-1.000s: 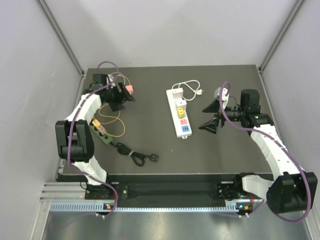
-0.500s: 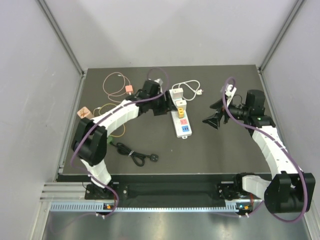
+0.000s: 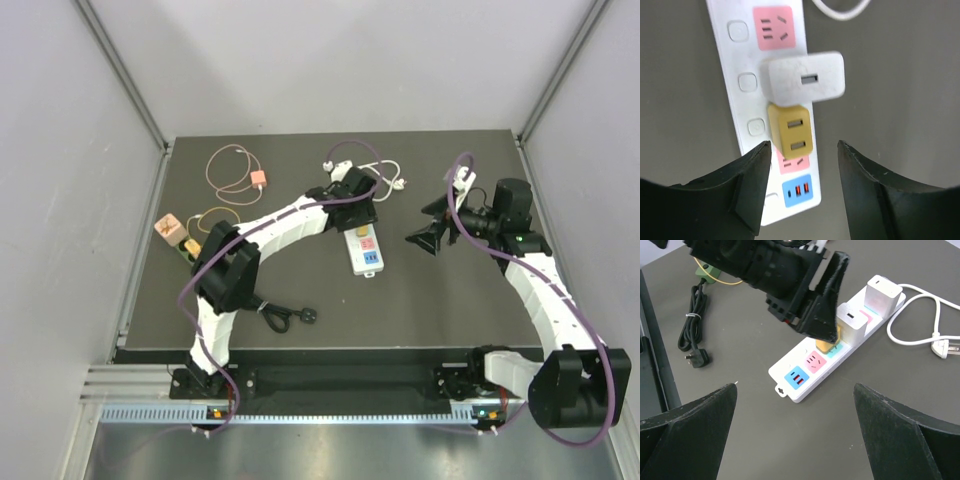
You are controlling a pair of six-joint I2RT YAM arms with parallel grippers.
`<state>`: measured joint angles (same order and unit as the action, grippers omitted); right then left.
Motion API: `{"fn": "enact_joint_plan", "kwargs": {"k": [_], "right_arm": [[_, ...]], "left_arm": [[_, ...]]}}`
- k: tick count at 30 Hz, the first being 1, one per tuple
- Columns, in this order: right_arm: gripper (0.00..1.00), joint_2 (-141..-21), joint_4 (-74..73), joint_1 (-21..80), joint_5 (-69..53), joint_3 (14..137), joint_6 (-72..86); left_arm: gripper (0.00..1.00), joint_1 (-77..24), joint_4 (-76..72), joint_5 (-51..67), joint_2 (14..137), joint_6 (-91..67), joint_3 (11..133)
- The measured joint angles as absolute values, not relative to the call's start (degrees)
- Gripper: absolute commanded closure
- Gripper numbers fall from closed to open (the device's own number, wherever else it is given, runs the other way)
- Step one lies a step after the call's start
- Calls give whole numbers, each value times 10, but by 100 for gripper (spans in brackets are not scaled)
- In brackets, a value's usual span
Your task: Pull the plug off the socket
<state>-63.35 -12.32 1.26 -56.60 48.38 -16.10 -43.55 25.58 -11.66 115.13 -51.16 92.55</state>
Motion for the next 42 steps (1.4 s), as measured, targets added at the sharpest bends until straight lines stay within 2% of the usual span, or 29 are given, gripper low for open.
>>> {"fn": "enact_joint_plan", "kwargs": {"k": [9, 16, 22, 23, 24, 25, 31, 38, 42], "right_arm": [[0, -633, -119, 13, -566, 484, -158], [0, -627, -119, 13, -566, 484, -158], [0, -626, -118, 13, -566, 484, -157], [0, -626, -118, 13, -566, 484, -156], [0, -626, -118, 13, -566, 484, -155], [0, -626, -118, 11, -567, 484, -154], [0, -626, -112, -10, -569, 482, -148], [0, -656, -56, -10, -609, 460, -84], [0, -717, -4, 0, -621, 444, -23]], "left_arm": [[43, -439, 334, -192, 1241, -529, 1057], [48, -445, 365, -205, 1274, -532, 1077], [67, -448, 377, -212, 1286, -532, 1078], [85, -449, 379, -216, 1286, -531, 1079], [95, -449, 382, -217, 1286, -529, 1079], [100, -449, 382, -218, 1286, -528, 1079], [100, -451, 364, -219, 1278, -510, 1064], [100, -450, 215, -175, 1140, -475, 835], [100, -445, 154, -133, 1092, -479, 766]]}}
